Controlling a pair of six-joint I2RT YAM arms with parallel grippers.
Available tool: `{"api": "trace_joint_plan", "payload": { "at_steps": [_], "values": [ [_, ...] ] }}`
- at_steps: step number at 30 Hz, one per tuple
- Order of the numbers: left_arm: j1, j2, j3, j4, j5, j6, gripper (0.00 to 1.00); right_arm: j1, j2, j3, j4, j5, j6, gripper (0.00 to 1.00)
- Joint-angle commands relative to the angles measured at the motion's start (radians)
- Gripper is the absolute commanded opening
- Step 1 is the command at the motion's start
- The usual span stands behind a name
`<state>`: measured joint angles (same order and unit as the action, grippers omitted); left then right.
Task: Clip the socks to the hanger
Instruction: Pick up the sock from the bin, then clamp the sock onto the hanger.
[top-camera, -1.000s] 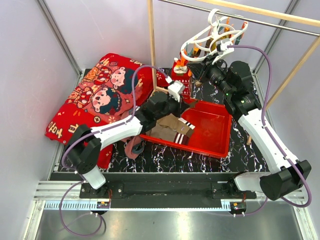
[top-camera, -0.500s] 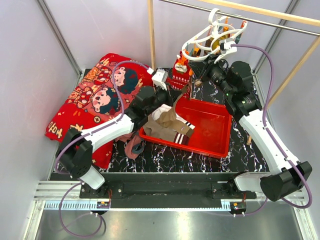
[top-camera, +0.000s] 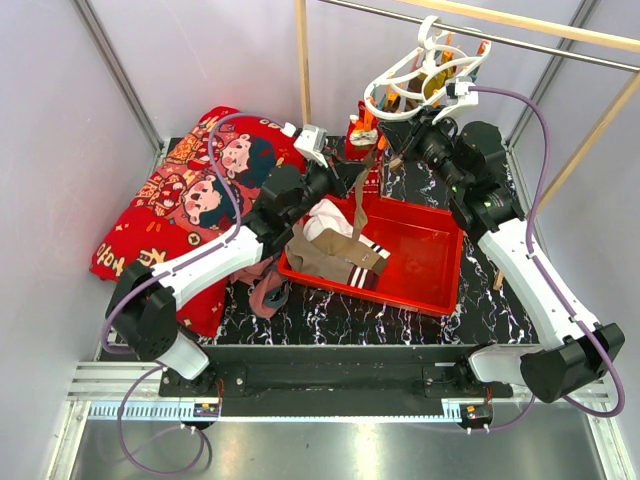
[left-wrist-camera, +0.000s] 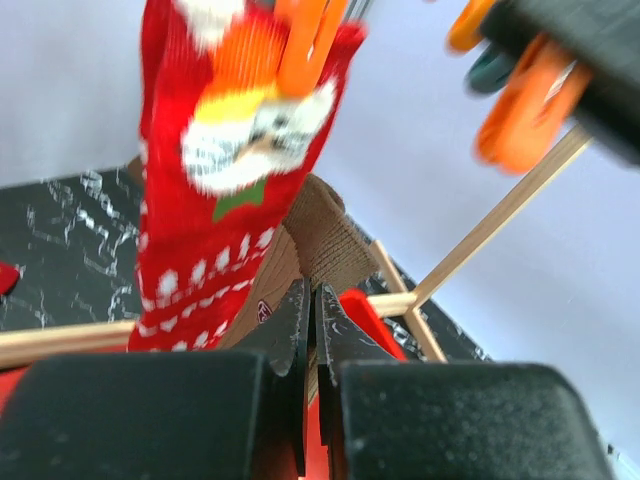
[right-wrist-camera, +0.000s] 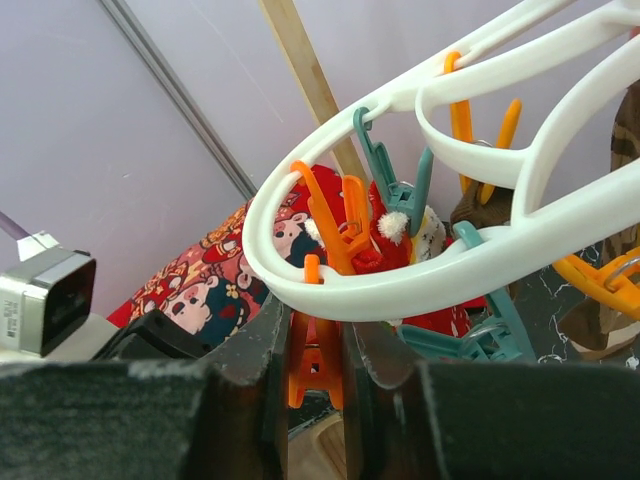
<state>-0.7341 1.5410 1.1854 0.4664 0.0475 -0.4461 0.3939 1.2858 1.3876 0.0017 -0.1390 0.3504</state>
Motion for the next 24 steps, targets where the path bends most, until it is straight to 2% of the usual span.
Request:
{"api": "trace_joint_plan", "payload": {
  "at_steps": [1, 24],
  "values": [
    [-0.010, -0.061, 0.053, 0.094, -0.017, -0.008, 0.00, 0.006, 0.000, 0.047, 0.003, 0.035, 0.035, 0.09],
    [-0.053, -0.053, 0.108, 0.110, -0.044, 0.021, 0.00, 0.006, 0.017, 0.018, 0.009, 0.004, 0.079, 0.10]
  ]
}}
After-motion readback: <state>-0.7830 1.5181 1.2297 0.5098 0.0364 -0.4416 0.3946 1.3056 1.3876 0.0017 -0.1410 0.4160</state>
